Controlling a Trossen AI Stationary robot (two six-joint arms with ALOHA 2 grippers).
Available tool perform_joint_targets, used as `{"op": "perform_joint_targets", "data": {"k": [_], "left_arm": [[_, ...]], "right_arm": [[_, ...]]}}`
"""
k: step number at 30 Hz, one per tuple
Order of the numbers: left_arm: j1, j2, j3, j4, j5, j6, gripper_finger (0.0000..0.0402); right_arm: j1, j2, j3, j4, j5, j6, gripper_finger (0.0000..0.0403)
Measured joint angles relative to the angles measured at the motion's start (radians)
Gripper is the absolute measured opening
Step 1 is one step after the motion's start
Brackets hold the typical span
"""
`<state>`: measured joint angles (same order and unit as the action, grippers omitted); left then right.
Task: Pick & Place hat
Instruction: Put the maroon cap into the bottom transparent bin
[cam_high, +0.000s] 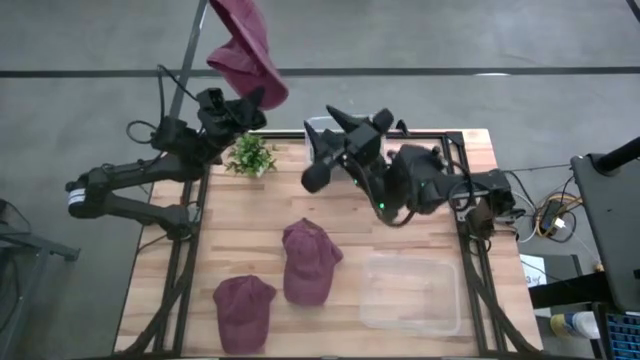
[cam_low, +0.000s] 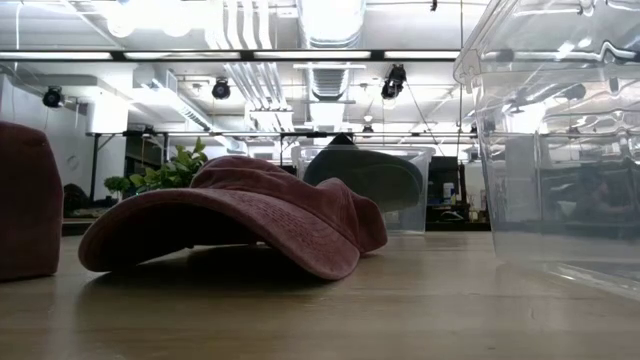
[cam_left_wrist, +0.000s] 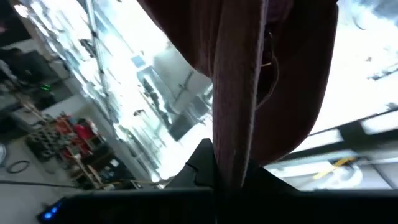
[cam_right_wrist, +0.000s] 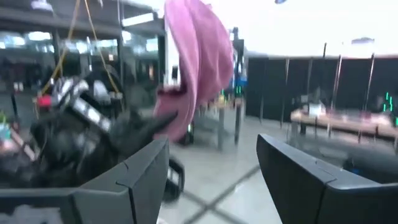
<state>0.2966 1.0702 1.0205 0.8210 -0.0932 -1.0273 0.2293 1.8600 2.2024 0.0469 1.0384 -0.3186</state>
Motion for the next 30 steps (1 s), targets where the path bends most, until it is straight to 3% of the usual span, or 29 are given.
{"op": "perform_joint_targets", "data": {"k": [6, 10, 18, 22, 27, 30], "left_arm": [[-0.005, 0.033, 0.064, 0.013, 0.057, -0.014, 0.0005], [-0.007, 0.066, 0.098, -0.002, 0.058, -0.023, 0.0005], [-0.013, 0.144, 0.152, -0.009, 0.103, -0.066, 0.0005], [-0.012, 0.160, 0.155, -0.008, 0.104, -0.086, 0.0005], [-0.010, 0.164, 0.155, 0.001, 0.121, -0.098, 0.0008], [-0.001, 0.162, 0.155, -0.005, 0.145, -0.138, 0.0033]], "right_arm": [[-0.071, 0.001, 0.000, 0.022, -0.168, 0.028, 0.0238], [-0.102, 0.002, 0.000, 0.023, -0.333, 0.054, 0.0233], [-0.148, 0.005, 0.000, 0.060, -0.337, 0.083, 0.0223], [-0.149, -0.001, 0.000, 0.061, -0.344, 0.087, 0.0166], [-0.160, -0.028, 0.000, -0.001, -0.377, 0.105, 0.0032], [-0.160, -0.043, 0.000, -0.026, -0.376, 0.106, 0.0016]]}}
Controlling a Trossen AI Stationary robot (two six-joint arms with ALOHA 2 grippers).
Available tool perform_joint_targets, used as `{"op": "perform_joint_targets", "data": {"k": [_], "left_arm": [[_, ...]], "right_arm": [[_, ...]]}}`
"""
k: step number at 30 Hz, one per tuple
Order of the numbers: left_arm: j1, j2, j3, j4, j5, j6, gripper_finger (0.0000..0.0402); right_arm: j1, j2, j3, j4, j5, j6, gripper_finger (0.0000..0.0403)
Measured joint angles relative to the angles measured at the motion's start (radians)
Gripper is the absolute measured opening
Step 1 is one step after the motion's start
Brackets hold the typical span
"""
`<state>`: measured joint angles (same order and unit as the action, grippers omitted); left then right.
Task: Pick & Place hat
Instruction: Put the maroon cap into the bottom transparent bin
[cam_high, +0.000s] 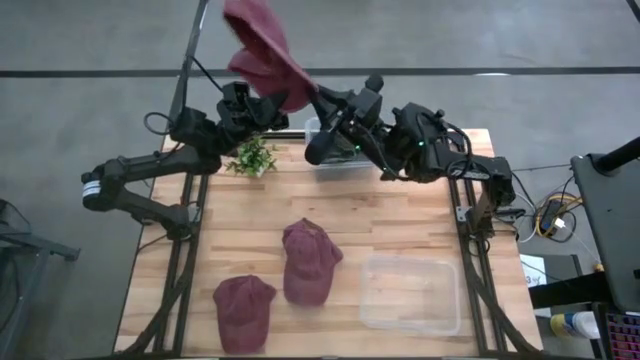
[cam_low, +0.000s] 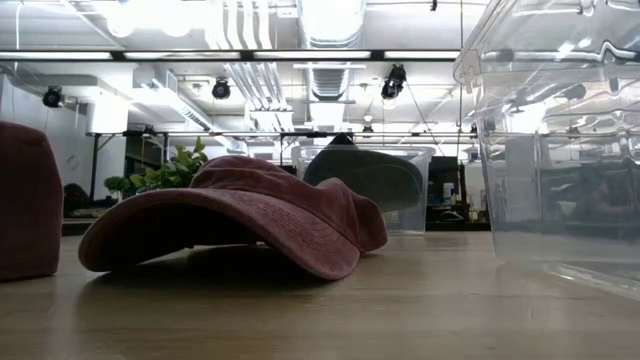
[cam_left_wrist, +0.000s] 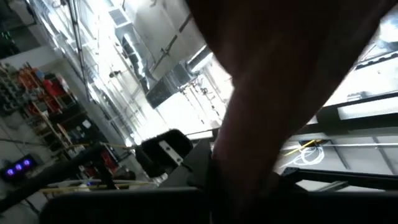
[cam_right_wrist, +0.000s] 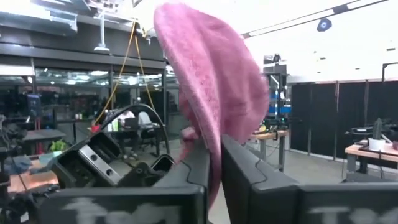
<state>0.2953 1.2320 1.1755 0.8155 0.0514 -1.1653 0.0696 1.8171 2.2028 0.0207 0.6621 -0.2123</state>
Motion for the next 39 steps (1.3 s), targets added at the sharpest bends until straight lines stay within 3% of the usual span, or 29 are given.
{"op": "perform_joint_targets", "data": {"k": [6, 12, 22, 28, 33, 39], "left_arm": [[0.014, -0.006, 0.000, 0.004, 0.050, -0.009, 0.0080], [0.015, -0.012, -0.002, -0.004, 0.219, 0.054, 0.0102], [0.015, -0.039, -0.003, -0.057, 0.491, 0.138, 0.0105], [0.017, -0.073, -0.003, -0.055, 0.524, 0.155, 0.0106], [0.018, -0.124, -0.004, -0.055, 0.444, 0.207, 0.0106], [0.020, -0.167, -0.003, -0.056, 0.435, 0.221, 0.0106]], "right_arm": [[0.016, -0.074, -0.001, -0.090, -0.005, 0.031, 0.0011], [0.055, -0.184, -0.001, -0.239, -0.031, 0.113, 0.0010], [0.137, -0.371, 0.001, -0.645, -0.193, 0.527, 0.0011], [0.240, -0.441, 0.001, -0.902, -0.196, 0.814, 0.0011], [0.335, -0.453, 0.000, -1.082, -0.185, 1.033, 0.0011], [0.459, -0.453, 0.000, -1.310, -0.142, 1.340, 0.0010]]}}
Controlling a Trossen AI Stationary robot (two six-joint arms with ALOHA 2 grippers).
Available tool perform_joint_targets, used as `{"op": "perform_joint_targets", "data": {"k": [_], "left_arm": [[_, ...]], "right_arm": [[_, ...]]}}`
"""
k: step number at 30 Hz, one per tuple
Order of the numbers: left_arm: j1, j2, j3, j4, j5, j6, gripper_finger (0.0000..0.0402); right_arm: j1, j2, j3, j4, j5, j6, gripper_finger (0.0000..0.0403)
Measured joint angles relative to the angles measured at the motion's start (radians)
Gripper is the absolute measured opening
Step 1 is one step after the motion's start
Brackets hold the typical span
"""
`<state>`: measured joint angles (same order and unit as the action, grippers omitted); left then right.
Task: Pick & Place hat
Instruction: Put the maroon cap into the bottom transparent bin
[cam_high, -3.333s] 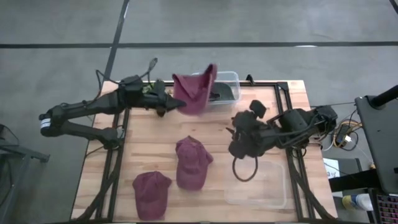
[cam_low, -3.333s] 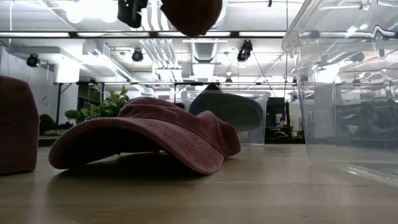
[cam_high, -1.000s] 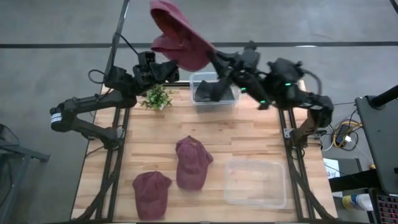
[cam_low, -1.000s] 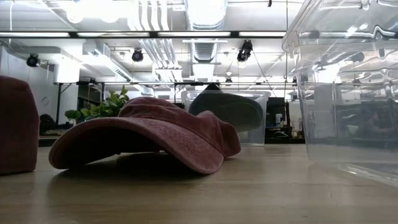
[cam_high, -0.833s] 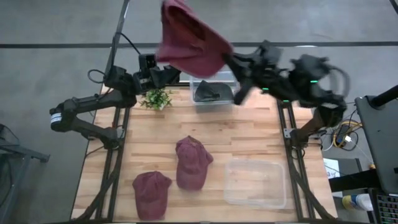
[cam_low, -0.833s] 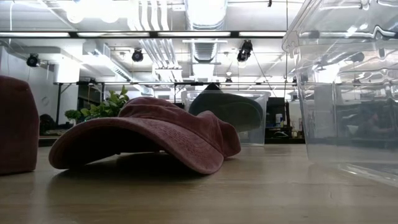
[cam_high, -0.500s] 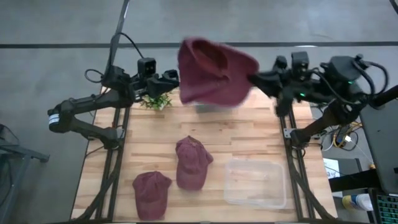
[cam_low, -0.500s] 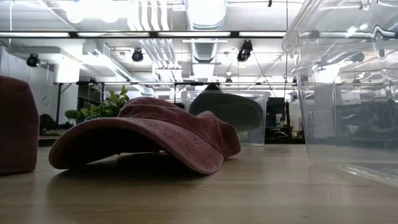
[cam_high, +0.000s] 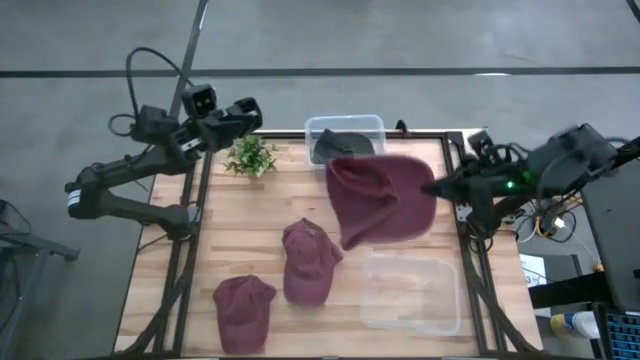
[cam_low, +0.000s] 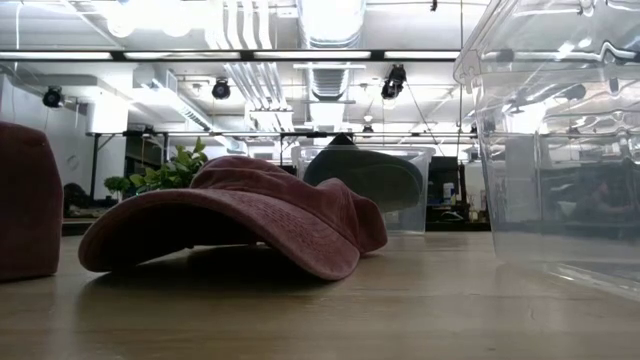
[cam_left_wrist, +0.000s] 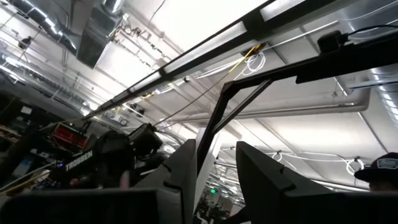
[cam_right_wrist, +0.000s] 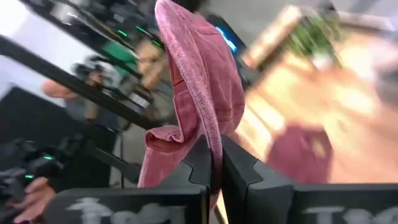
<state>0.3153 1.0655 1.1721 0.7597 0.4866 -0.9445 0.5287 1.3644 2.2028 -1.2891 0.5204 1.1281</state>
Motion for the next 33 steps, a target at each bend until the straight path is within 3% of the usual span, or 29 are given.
{"op": "perform_joint_targets", "data": {"k": [7, 17, 25, 33], "left_arm": [[0.000, -0.023, 0.000, 0.003, -0.006, -0.004, 0.0106], [0.001, -0.024, 0.000, 0.000, -0.056, -0.018, 0.0106], [0.003, -0.019, 0.000, -0.026, -0.070, -0.025, 0.0106], [0.003, -0.018, 0.000, -0.068, -0.098, -0.025, 0.0106]], "right_arm": [[0.190, 0.038, 0.000, -0.265, 0.040, 0.437, 0.0009], [0.433, 0.145, -0.031, -0.281, 0.118, 0.758, 0.0009], [0.593, 0.200, -0.221, -0.282, 0.225, 1.097, 0.0009], [0.661, 0.200, -0.443, -0.198, 0.242, 1.120, 0.0009]]}}
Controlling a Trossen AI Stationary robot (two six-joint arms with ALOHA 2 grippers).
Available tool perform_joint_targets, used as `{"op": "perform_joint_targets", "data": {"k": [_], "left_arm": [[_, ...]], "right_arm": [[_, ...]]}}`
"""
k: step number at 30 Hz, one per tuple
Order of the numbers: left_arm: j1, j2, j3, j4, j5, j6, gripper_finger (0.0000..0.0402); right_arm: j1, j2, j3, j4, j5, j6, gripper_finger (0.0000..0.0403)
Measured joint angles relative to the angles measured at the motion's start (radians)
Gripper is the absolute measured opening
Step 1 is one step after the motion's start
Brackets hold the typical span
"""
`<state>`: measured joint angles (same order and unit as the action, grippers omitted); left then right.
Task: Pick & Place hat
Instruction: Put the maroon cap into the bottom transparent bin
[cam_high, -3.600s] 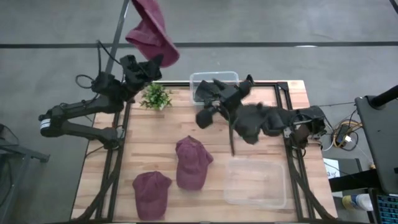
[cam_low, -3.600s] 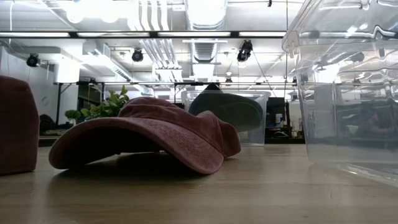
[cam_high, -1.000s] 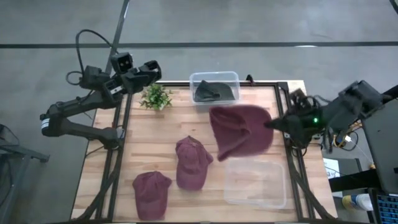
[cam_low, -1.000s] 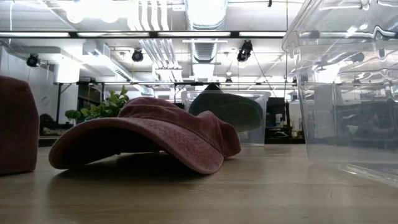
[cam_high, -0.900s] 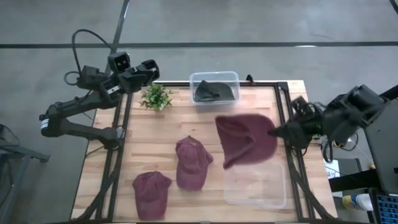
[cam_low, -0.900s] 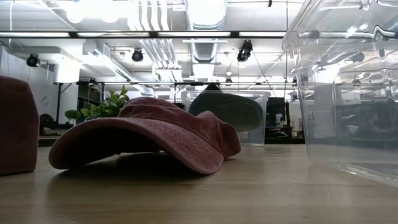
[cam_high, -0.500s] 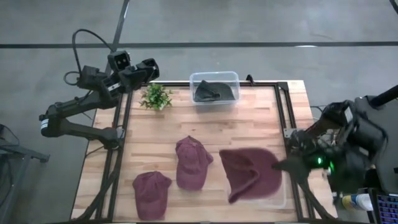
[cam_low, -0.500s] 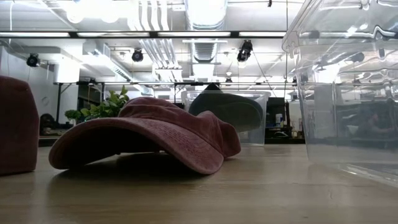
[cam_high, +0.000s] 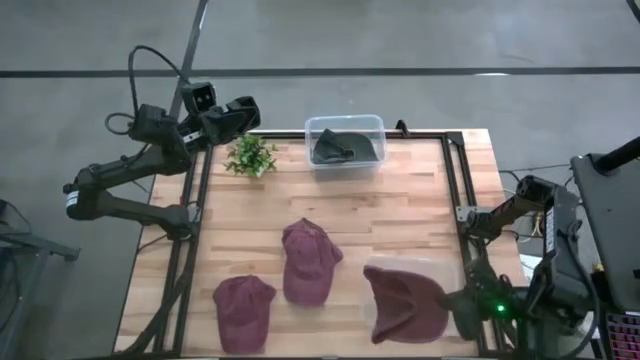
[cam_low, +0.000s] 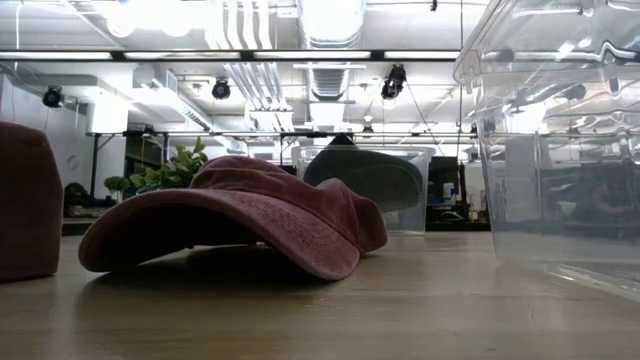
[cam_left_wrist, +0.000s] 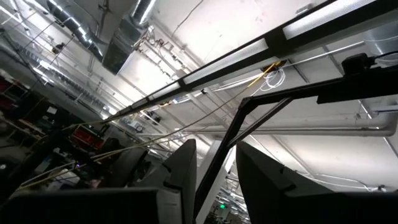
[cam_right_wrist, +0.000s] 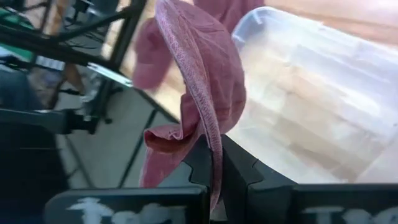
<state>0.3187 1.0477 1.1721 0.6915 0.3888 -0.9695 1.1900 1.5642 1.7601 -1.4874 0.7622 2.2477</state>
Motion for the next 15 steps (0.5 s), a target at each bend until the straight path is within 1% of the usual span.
{"op": "perform_joint_targets", "data": {"k": [5, 10, 15], "left_arm": [[0.000, 0.000, 0.000, -0.052, -0.022, -0.008, 0.0106], [0.000, 0.000, 0.000, -0.057, -0.060, -0.015, 0.0106], [0.001, 0.000, 0.000, -0.059, -0.083, -0.015, 0.0106]], "right_arm": [[0.011, -0.007, -0.094, 0.002, -0.001, 0.002, 0.0008], [0.009, -0.010, -0.178, 0.043, 0.000, 0.004, 0.0012], [0.006, -0.048, -0.293, 0.168, -0.003, 0.004, 0.0018]]}}
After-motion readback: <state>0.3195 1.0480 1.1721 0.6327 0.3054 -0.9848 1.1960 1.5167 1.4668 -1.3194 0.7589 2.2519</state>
